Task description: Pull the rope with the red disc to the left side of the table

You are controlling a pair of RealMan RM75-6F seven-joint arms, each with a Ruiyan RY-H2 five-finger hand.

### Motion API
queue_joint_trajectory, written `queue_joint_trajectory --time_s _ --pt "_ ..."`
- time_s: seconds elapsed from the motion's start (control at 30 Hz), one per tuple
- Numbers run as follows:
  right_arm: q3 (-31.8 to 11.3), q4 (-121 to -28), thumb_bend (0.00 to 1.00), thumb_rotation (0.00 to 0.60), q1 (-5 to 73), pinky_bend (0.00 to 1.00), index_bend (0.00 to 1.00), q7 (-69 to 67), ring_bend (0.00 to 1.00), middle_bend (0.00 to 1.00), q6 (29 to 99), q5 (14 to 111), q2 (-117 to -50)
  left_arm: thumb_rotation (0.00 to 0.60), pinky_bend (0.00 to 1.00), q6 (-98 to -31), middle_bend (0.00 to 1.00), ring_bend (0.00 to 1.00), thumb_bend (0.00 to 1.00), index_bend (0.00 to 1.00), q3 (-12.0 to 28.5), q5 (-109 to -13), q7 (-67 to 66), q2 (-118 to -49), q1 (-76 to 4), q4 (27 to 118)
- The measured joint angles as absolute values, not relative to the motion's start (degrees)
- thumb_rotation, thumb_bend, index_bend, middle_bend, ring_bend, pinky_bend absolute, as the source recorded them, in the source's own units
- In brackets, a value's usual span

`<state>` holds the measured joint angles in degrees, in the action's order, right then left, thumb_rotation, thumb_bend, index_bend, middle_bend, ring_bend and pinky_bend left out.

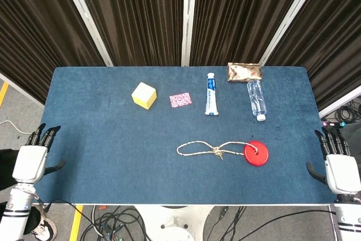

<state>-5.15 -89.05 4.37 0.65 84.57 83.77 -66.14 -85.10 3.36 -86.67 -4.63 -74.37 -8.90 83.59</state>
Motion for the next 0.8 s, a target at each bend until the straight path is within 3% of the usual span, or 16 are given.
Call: queue_joint_trajectory --time_s 0.53,0.8 --pt "-5.23 -88.60 0.20 0.600 4.49 0.00 0.00 -0.40 0.00 0.00 84.37 83.68 -66.52 0.600 0.17 -82.84 0.16 0.03 0.11 0.11 3.08 -87.36 -4.52 -74.09 -10.39 84.28" --pt "-5.23 -87.01 0.20 0.600 4.51 0.00 0.00 -2.54 0.00 0.00 84.40 83.89 -66.19 0.600 0.17 -77.34 0.16 0.03 0.11 0.11 2.02 -91.94 -4.81 -73.98 -15.19 87.22"
